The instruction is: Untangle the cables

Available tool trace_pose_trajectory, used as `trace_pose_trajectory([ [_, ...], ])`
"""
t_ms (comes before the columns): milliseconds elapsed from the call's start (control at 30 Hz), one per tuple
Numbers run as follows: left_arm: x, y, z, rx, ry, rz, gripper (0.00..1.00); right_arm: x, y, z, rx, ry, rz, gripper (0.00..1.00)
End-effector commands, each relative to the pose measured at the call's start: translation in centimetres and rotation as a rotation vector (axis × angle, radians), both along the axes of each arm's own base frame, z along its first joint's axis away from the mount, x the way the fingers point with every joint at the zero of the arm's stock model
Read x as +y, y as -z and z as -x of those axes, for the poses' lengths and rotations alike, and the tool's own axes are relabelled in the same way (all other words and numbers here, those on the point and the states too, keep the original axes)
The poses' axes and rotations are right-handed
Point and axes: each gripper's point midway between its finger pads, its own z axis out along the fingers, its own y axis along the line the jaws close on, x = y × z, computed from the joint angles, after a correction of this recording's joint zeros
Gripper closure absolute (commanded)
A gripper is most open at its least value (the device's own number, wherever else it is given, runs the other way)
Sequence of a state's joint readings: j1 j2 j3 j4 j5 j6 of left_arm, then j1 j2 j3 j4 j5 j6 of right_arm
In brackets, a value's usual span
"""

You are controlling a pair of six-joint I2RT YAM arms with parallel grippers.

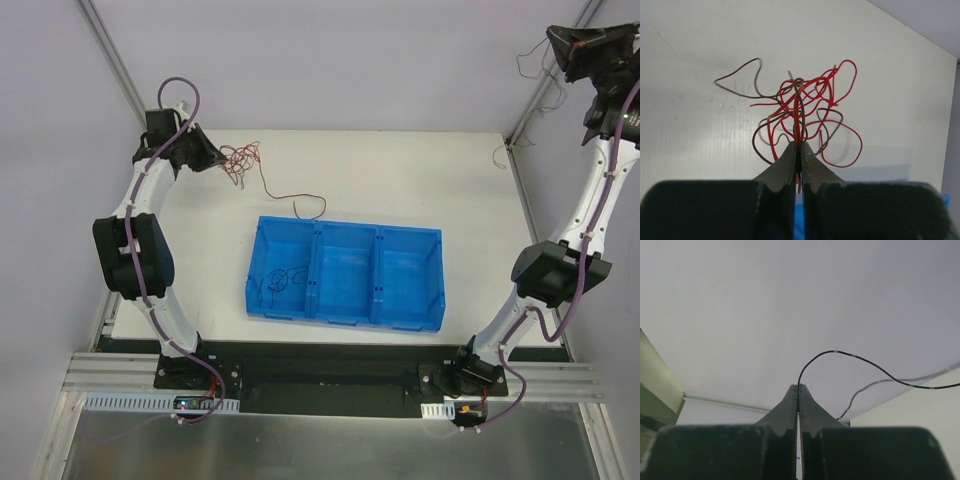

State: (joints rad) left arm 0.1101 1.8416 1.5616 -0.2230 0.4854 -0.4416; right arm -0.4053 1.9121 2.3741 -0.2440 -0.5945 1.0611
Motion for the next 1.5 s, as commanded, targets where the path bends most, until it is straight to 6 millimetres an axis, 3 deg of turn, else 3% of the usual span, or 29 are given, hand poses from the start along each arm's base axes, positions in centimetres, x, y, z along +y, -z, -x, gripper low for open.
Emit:
trace_pose_trajectory([
  [0,-1.6,-2.6,0.6,-0.028,0.079,0.038,1.0,3.5,-0.4,1.5,-0.012,-0.11,0.059,1.0],
  [33,-1.8,-2.7,0.6,-0.012,0.074,0.061,1.0,3.7,-0.2,1.9,-0.005,-0.115,0.076,1.0],
  [100,-2.2,-2.6,0.9,0.023,0.083,0.089,0.82,4.3,0.2,2.9,0.012,-0.131,0.102,1.0],
  [200,-2.6,-3.3,1.6,0.027,0.117,0.093,0.66,6.1,0.0,5.4,0.024,-0.183,0.161,1.0],
  [400,-2.7,-4.0,3.8,0.022,0.125,0.077,0.42,12.9,0.4,12.2,0.03,-0.343,0.323,1.0],
  [633,-3.7,-4.8,6.8,0.031,0.15,0.108,0.36,23.4,0.1,21.6,-0.119,-0.671,0.452,1.0],
  [767,-4.3,-5.0,8.9,0.031,0.161,0.109,0.32,28.3,-0.7,27.0,-0.246,-0.831,0.481,1.0],
  [900,-4.4,-4.6,11.0,0.042,0.167,0.093,0.29,33.0,-1.0,30.5,-0.351,-0.995,0.429,1.0],
  [1133,-4.0,-4.3,14.2,0.046,0.16,0.044,0.29,38.6,-0.2,33.6,-0.395,-1.191,0.428,1.0],
  [1233,-3.8,-4.0,15.2,0.054,0.157,0.019,0.29,40.0,0.3,33.8,-0.395,-1.22,0.433,1.0],
  [1400,-3.8,-3.4,16.3,0.073,0.165,0.007,0.28,41.2,-3.1,33.7,-0.485,-1.199,0.418,1.0],
  [1467,-3.8,-3.2,16.5,0.078,0.166,0.009,0.28,41.6,-3.3,33.3,-0.489,-1.198,0.412,1.0],
])
